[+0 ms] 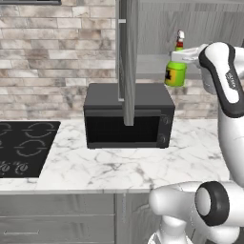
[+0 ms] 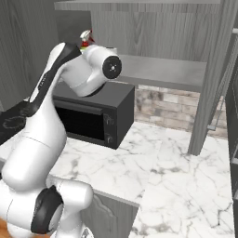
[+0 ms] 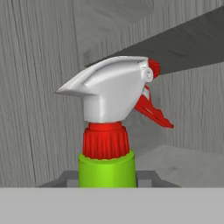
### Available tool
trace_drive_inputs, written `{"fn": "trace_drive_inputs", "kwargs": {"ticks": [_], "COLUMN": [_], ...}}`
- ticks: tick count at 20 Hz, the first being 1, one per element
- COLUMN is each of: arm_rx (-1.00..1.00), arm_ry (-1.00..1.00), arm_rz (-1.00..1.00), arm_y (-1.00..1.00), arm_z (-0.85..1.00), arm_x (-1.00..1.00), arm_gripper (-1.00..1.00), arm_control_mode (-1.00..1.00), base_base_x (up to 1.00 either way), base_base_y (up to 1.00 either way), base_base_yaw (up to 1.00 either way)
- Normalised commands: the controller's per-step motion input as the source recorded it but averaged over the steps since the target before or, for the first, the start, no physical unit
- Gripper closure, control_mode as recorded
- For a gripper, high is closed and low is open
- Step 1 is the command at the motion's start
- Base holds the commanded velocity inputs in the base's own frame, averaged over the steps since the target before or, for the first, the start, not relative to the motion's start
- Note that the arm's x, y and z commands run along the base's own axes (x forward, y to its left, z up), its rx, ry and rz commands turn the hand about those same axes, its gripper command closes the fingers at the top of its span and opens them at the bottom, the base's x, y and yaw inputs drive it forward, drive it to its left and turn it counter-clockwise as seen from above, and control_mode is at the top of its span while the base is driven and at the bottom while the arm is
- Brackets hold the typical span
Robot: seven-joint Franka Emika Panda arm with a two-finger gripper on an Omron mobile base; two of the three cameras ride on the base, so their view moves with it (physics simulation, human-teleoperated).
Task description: Move the cutting board and knife to the sink. Then move spray from the cabinet to the counter.
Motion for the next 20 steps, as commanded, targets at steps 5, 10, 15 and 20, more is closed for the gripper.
{"fn": "trace_drive_inputs", "kwargs": {"ticks": [5, 10, 15, 20], "arm_rx": [0.00, 0.00, 0.00, 0.00], "arm_ry": [0.00, -0.01, 0.00, 0.00], "arm_rz": [0.01, 0.00, 0.00, 0.00], "arm_y": [0.00, 0.00, 0.00, 0.02], "arm_z": [0.00, 0.00, 0.00, 0.00], "arm_x": [-0.82, -0.85, -0.84, -0.62], "arm_gripper": [1.00, 1.00, 1.00, 1.00], "arm_control_mode": [-1.00, -1.00, -1.00, -1.00], "base_base_x": [0.00, 0.00, 0.00, 0.00], "base_base_y": [0.00, 0.00, 0.00, 0.00], "base_base_yaw": [0.00, 0.00, 0.00, 0.00]}}
